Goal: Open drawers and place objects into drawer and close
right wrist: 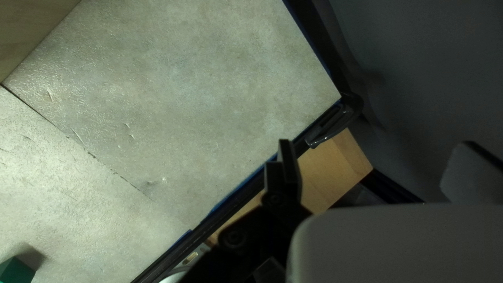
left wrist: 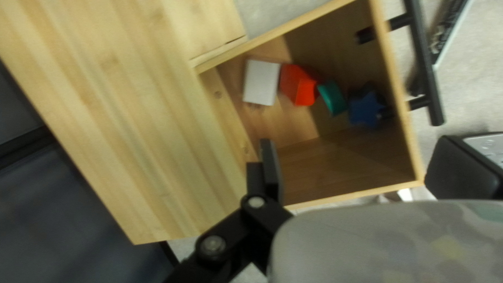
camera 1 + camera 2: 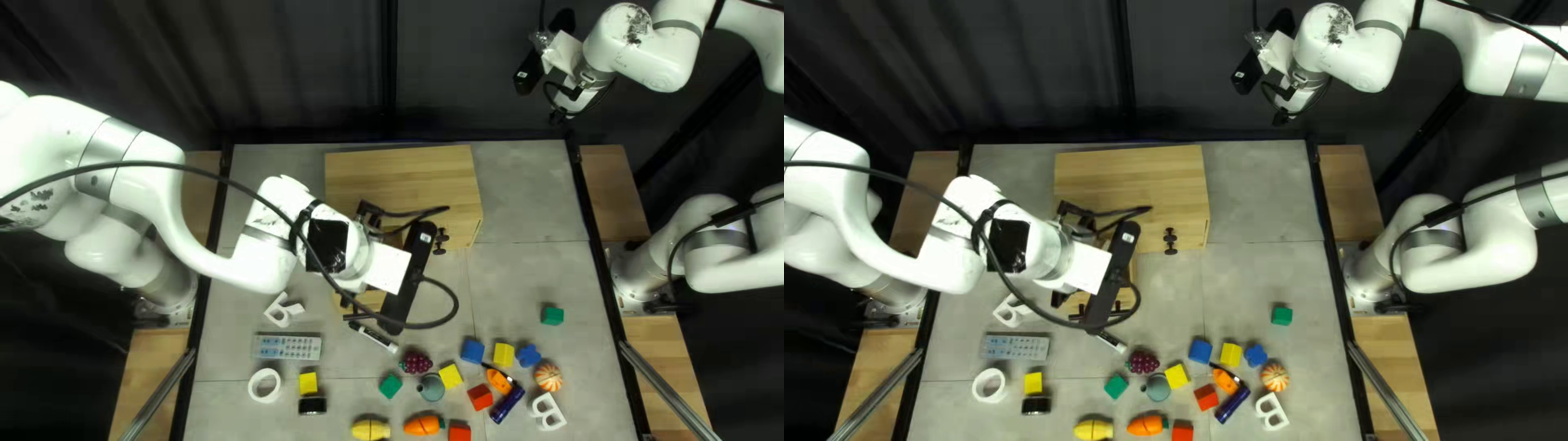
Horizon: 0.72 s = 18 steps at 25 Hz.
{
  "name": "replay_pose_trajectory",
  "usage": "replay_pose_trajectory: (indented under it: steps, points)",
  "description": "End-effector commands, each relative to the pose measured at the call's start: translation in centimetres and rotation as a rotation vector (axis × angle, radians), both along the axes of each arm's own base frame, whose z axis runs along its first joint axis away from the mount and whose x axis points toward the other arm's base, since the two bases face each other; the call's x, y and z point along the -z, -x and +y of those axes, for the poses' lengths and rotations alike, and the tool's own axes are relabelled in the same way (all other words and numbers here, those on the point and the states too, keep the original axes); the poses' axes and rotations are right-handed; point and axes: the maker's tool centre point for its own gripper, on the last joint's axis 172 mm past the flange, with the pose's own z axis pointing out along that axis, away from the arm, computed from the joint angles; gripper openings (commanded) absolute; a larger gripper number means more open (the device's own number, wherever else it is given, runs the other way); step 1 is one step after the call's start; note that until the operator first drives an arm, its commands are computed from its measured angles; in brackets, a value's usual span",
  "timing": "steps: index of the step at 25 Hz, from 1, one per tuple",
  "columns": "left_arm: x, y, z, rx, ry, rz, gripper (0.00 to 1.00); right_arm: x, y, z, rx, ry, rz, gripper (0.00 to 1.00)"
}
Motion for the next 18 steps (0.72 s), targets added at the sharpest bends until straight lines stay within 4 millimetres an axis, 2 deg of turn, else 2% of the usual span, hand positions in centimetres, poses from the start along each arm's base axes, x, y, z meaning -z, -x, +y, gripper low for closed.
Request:
replay_pose_trajectory:
  steps: [1,3,8,9,10,12,18]
  points:
    - [1.4,0.3,-4.9,0.049,0.037,0.0,1.0,0.0,0.0,0.0,0.0,0.0,0.0,1.0]
    - [2.4,0.8,-8.3,0.076,0.068,0.001,1.0,0.0,0.0,0.0,0.0,0.0,0.0,1.0]
    - [4.9,2.4,-13.1,0.031,0.14,0.039,1.0,0.0,0.0,0.0,0.0,0.0,0.0,1.0]
    - [5.1,2.5,-13.7,0.018,0.145,0.048,1.0,0.0,0.0,0.0,0.0,0.0,0.0,1.0]
    - [5.3,2.9,-15.1,0.008,0.149,0.065,1.0,0.0,0.0,0.0,0.0,0.0,0.0,1.0]
    - [4.8,3.8,-16.8,0.042,0.143,0.091,1.0,0.0,0.0,0.0,0.0,0.0,0.0,1.0]
    - [4.8,3.8,-16.8,0.042,0.143,0.091,1.0,0.0,0.0,0.0,0.0,0.0,0.0,1.0]
